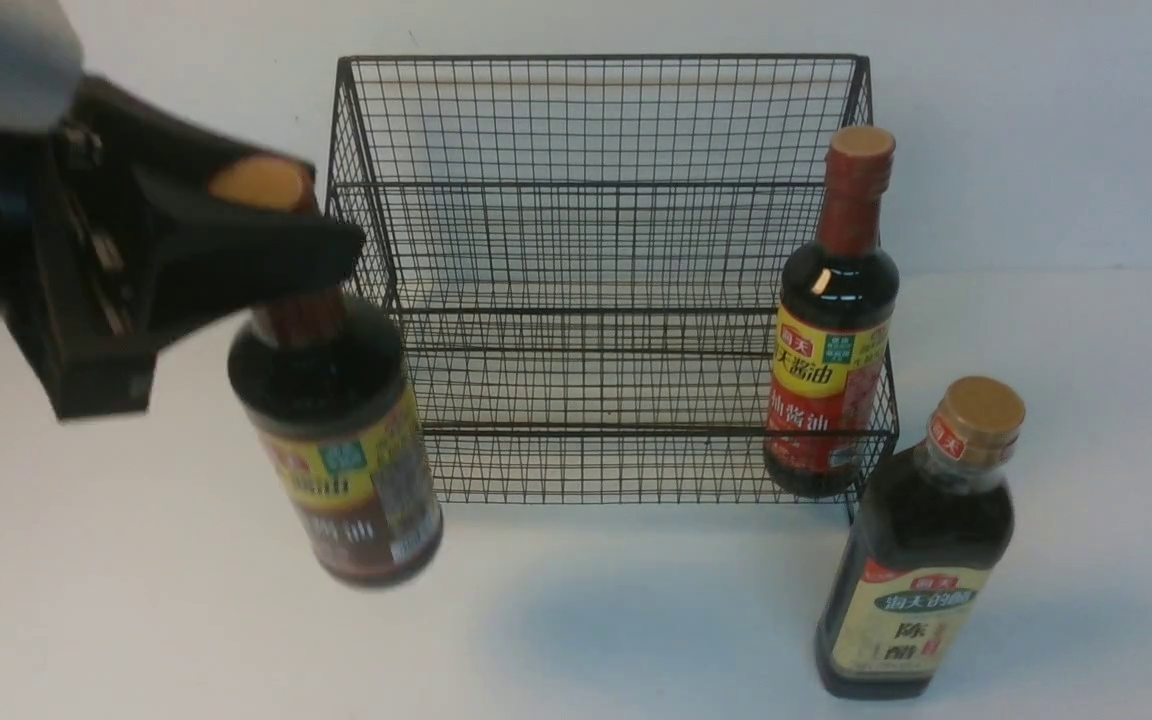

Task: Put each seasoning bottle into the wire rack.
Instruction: Use the left arm to put the condiment bottle back on the shelf

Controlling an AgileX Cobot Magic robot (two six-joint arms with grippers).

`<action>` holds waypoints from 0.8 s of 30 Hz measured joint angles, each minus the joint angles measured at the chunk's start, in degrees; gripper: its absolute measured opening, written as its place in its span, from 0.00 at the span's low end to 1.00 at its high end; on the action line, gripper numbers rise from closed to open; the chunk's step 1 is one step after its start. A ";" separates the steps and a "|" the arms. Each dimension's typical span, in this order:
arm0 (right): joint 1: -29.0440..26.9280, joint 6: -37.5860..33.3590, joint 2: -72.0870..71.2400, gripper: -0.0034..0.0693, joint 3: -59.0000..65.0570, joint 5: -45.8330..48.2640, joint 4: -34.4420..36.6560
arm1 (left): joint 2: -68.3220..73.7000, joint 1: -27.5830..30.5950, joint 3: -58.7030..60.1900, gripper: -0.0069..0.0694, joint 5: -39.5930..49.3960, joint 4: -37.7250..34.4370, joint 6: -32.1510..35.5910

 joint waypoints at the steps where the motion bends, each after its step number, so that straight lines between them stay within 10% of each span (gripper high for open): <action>1: 0.00 0.00 0.00 0.80 0.00 0.00 1.12 | 0.95 0.00 -1.59 0.46 -0.27 0.14 0.16; 12: 0.00 -3.62 0.00 0.11 0.00 0.00 8.00 | 14.11 0.00 -7.55 0.46 -6.96 -4.53 3.50; 24: 0.00 -4.14 0.00 0.03 0.73 0.00 8.32 | 20.23 0.00 -7.93 0.46 -9.48 -7.10 7.44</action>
